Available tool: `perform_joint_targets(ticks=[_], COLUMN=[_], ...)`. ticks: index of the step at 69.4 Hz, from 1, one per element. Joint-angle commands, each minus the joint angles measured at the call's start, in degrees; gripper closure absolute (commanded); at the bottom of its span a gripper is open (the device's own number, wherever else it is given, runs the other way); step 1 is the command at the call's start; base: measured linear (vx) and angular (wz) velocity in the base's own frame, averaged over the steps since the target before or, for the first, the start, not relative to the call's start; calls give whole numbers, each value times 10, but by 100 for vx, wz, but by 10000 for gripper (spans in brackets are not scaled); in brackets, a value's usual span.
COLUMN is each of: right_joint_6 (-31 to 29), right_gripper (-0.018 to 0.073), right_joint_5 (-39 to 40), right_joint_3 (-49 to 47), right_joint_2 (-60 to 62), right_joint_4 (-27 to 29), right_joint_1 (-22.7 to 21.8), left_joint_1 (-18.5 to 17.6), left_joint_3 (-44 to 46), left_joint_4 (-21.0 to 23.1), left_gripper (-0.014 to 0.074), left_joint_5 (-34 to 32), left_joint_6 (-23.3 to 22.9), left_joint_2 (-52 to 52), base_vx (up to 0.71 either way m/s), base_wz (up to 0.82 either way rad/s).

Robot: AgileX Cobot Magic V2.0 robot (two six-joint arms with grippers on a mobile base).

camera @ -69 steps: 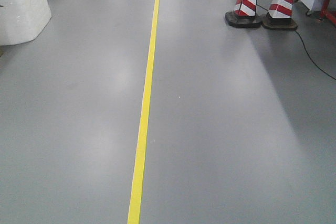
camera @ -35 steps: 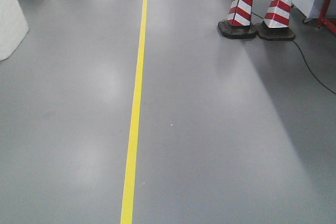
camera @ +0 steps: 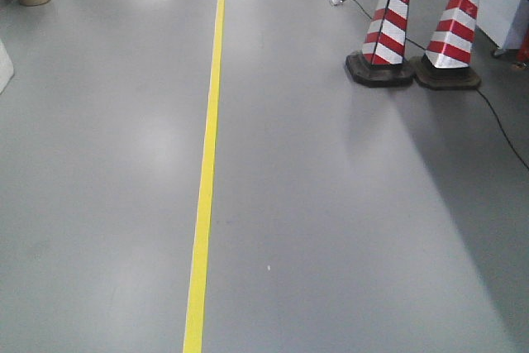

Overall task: Move and align brake pads A on conveyor
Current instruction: 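Drive forward along the yellow floor line past the cones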

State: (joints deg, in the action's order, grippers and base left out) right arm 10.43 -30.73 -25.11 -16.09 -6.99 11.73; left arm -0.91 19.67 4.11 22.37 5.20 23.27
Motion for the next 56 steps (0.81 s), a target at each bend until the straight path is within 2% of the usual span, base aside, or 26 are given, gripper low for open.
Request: perform_joint_targets(ticks=[1, 56], right_joint_6=[-2, -2], right_gripper=[566, 566], right_joint_5=[55, 55], right_joint_3=[-19, -19], right_joint_2=[-5, -5], right_joint_4=[-7, -7], right_joint_1=[-2, -2], left_joint_1=[-2, -2], left_joint_3=[16, 16], left_joint_4=[5, 5], left_gripper=[602, 602], left_joint_5=[-55, -55], left_joint_6=[-2, -2], left_joint_2=[3, 3], base_vx=[72, 72], base_wz=[5, 0])
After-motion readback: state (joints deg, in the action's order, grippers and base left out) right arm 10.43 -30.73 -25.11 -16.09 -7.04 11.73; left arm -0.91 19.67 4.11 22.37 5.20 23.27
